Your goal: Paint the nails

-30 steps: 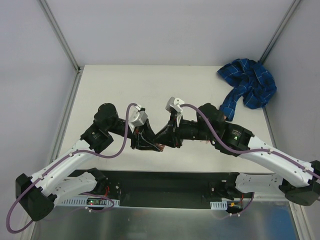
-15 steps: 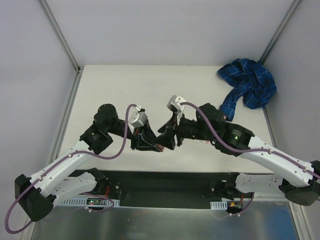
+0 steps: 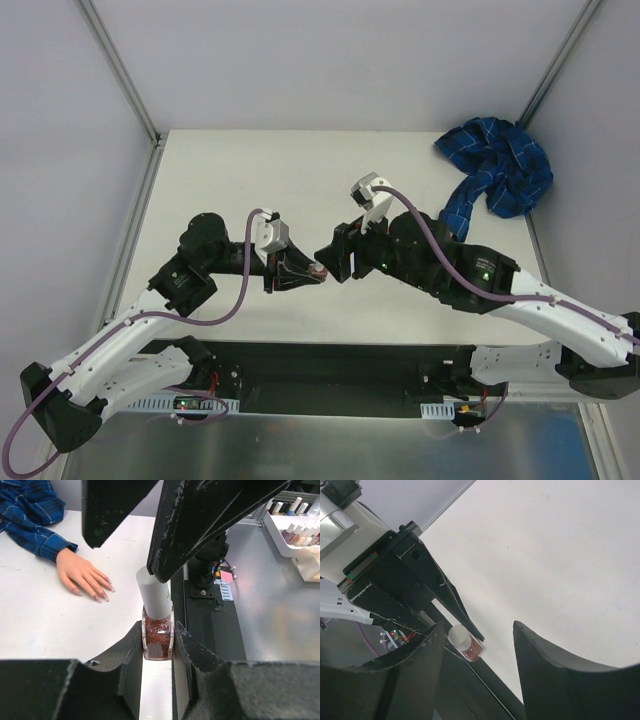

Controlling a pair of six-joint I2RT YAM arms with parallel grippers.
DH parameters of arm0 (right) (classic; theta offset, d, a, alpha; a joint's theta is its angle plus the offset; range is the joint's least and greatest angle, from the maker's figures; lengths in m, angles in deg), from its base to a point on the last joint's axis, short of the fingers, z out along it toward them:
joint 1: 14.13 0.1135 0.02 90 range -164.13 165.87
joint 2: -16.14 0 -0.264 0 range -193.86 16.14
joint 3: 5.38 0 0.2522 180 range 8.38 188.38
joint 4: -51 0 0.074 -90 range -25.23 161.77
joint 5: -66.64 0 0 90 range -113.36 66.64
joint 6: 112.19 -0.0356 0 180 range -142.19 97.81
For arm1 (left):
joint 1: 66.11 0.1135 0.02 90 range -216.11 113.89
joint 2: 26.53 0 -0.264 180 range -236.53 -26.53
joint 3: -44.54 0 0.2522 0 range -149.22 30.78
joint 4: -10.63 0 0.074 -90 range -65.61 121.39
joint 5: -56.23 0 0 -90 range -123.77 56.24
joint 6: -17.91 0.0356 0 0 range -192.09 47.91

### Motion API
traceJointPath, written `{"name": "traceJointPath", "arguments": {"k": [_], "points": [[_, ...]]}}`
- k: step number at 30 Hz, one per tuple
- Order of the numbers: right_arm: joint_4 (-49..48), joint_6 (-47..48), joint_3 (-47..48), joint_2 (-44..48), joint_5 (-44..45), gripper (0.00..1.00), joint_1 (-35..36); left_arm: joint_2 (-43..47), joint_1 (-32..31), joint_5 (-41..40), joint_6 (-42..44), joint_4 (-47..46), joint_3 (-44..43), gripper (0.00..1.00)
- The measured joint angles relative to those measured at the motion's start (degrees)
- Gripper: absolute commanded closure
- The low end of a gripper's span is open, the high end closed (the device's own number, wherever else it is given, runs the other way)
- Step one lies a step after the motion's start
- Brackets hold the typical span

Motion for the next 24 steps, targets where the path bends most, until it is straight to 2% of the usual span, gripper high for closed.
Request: {"name": "traceJointPath", "arguments": {"k": [12, 15, 18, 19, 20, 24], "points": [[1.5, -0.8, 0.0, -3.6, 2.5, 0.55, 1.9, 0.0, 0.0, -2.9, 1.4, 1.5, 0.0, 1.00], [2.1, -0.6, 0.3, -4.5, 2.6, 0.64, 2.1, 0.0, 0.0, -3.0, 1.4, 1.7, 0.0, 1.00], [2.1, -0.5, 0.5, -4.9, 2.1, 0.83, 2.1, 0.0, 0.0, -3.1, 1.4, 1.8, 0.0, 1.00], [2.1, -0.3, 0.6, -4.9, 1.8, 0.95, 2.3, 0.0, 0.0, -3.1, 1.4, 1.9, 0.0, 1.00], [2.1, 0.0, 0.7, -4.9, 1.7, 0.99, 2.5, 0.0, 0.0, -3.0, 1.4, 1.9, 0.0, 1.00], [2.4, 1.2, 0.6, -4.4, 0.7, 0.99, 2.4, -0.5, 0.0, -0.9, 1.4, 2.0, -0.2, 1.00]]}}
